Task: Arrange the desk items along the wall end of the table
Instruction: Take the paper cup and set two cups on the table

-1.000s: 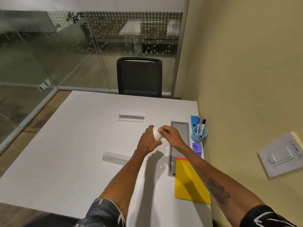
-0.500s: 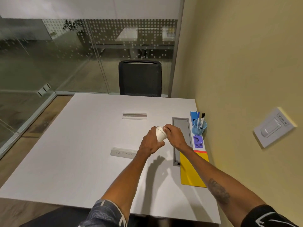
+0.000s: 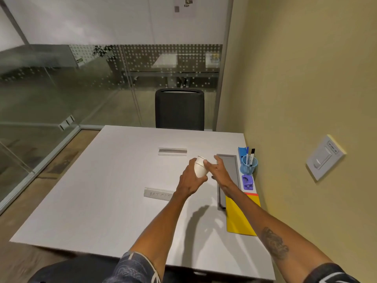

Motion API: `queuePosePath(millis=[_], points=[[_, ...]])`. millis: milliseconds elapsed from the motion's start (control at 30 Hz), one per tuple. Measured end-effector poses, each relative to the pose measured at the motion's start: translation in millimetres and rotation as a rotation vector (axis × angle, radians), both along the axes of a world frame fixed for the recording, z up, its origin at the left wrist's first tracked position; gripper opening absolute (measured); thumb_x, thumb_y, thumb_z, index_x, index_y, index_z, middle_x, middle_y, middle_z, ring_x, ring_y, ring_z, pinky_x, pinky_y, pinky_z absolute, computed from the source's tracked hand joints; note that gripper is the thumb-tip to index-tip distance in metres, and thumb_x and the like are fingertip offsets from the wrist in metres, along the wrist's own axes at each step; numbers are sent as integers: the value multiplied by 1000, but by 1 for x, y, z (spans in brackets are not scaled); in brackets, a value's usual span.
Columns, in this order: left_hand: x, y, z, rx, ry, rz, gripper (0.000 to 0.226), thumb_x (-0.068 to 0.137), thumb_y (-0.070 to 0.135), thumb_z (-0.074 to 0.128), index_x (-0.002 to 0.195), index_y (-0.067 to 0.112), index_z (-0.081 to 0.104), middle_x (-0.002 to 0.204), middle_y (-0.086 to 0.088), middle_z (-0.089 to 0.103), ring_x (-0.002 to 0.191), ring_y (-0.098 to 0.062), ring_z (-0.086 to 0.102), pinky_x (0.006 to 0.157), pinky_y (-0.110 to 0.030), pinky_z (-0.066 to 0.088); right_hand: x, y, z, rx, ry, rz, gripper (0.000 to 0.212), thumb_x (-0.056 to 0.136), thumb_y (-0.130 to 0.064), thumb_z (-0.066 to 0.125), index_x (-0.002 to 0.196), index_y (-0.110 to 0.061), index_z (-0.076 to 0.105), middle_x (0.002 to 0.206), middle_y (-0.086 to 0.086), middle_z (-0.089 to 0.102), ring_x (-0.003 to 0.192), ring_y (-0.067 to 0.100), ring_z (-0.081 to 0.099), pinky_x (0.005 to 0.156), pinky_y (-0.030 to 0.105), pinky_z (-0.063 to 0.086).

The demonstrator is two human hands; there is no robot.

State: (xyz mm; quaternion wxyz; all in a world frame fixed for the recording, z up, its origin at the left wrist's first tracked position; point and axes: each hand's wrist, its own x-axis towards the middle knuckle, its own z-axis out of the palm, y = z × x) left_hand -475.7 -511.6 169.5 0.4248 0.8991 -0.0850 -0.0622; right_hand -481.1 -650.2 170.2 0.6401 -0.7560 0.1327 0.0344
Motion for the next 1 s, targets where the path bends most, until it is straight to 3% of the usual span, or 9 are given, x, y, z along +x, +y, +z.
queuePosePath(millis=[100,367,533,633,733,900,1000], points=[[-10,-3,6,-14,-2,7,77,81,38,71,144,25,29,135,-3,57,109,-26,62,87,-34,52,-6,2,4,51,12,40,80,93,-46,60,155,-25,14,155,11,38,138,30,44,115,50,38],[-52,-3,6,21,44,34,76,80,35,70,144,26,30,133,-3,58,111,-28,62,89,-39,51,-31,-1,-1,139,-7,57,82,89,-40,68,154,-26,20,150,12,42,119,20,50,106,42,46],[-72,7,2,31,83,91,69,76,35,70,136,24,37,121,-2,63,103,-28,63,85,-40,54,-40,7,-1,214,-80,10,79,89,-35,69,153,-28,22,151,11,40,128,27,50,106,44,48],[-83,17,-1,22,86,124,62,76,36,71,128,23,40,116,-1,62,100,-27,63,82,-41,54,-45,17,0,243,-123,-35,78,90,-31,69,152,-29,22,150,8,39,119,21,51,93,36,52],[-94,31,-5,19,77,157,65,76,37,73,130,21,41,125,-1,54,107,-28,60,84,-38,51,-49,28,0,246,-143,-49,77,91,-30,68,152,-31,22,152,5,37,118,20,51,86,32,53],[-108,63,-4,-7,107,246,83,77,39,78,143,23,32,141,-2,46,117,-30,57,97,-43,52,-53,52,1,263,-128,-27,74,91,-32,67,151,-31,23,150,7,38,130,28,47,106,46,48],[-112,85,1,-15,115,293,83,75,38,79,143,24,33,137,-5,52,112,-32,60,94,-48,55,-54,71,2,254,-116,-2,71,91,-32,67,149,-28,26,144,8,42,126,27,50,106,44,48]])
